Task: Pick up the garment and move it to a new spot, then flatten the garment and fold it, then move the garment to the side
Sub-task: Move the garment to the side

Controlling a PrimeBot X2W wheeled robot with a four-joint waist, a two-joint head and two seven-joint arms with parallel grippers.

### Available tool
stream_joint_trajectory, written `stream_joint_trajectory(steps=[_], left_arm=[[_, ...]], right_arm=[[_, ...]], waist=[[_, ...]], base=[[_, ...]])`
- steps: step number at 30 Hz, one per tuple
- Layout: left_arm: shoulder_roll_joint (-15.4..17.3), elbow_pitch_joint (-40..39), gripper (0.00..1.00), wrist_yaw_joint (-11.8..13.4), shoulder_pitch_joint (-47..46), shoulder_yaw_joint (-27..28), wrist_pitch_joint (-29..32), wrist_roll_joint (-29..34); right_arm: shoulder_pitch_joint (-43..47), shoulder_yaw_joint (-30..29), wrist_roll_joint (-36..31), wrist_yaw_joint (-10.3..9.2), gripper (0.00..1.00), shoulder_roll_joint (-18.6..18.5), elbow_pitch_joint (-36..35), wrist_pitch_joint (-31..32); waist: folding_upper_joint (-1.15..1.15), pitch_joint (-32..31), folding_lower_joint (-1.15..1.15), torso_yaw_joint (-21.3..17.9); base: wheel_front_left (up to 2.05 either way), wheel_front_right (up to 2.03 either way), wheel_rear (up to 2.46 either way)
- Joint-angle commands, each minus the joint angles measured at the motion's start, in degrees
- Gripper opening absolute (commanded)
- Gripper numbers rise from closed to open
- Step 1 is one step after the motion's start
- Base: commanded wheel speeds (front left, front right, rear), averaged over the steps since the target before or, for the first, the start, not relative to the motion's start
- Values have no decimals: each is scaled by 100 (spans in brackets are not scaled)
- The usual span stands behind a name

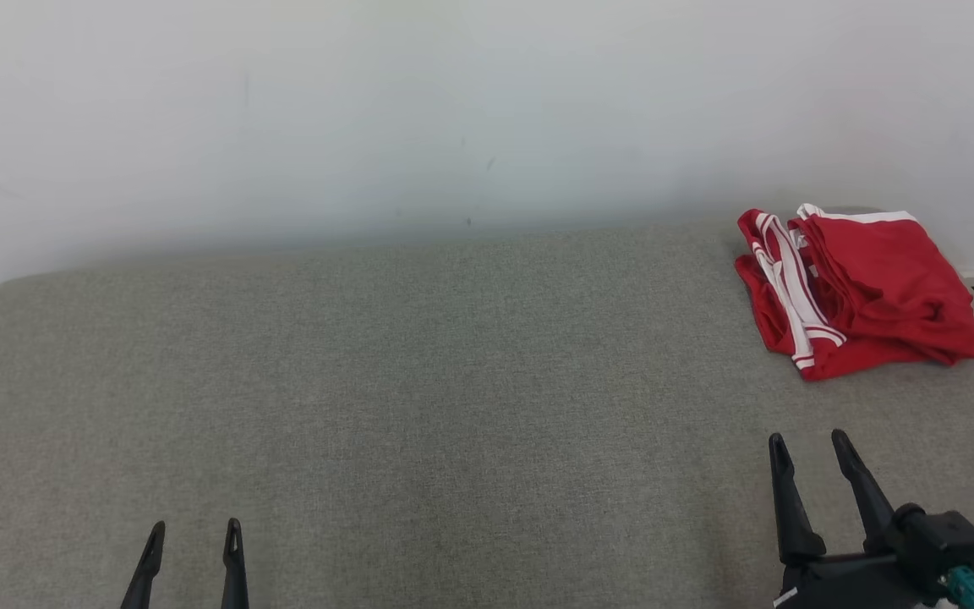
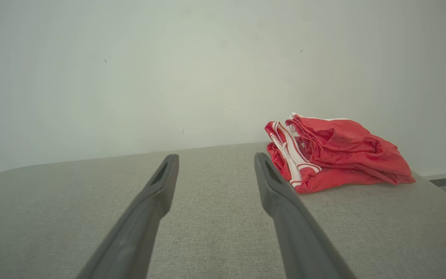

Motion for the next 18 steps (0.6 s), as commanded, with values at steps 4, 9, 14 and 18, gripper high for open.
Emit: stream_joint_trajectory(steps=[4,9,14,18], left_arm=[[-21,76,100,40,-29,82,-16,9],[-17,193,100,71,0,167,-16,50],[20,324,100,95,0,230,-16,102],[29,413,100,144,28,242,-16,164]], right_arm=[[446,-104,-150,-15,100,256,-292,-25],[729,-138,-229,-15,100,403,-495,-25],[844,-98,-291,-15,100,442,-592,-25],[910,-100,-295,-15,100,492,-598,-25]], waist=[[0,-87,0,48],[0,-162,0,58],[0,-232,0,67],[0,-291,0,101]], base=[[0,0,0],[0,0,0],[0,0,0],[0,0,0]])
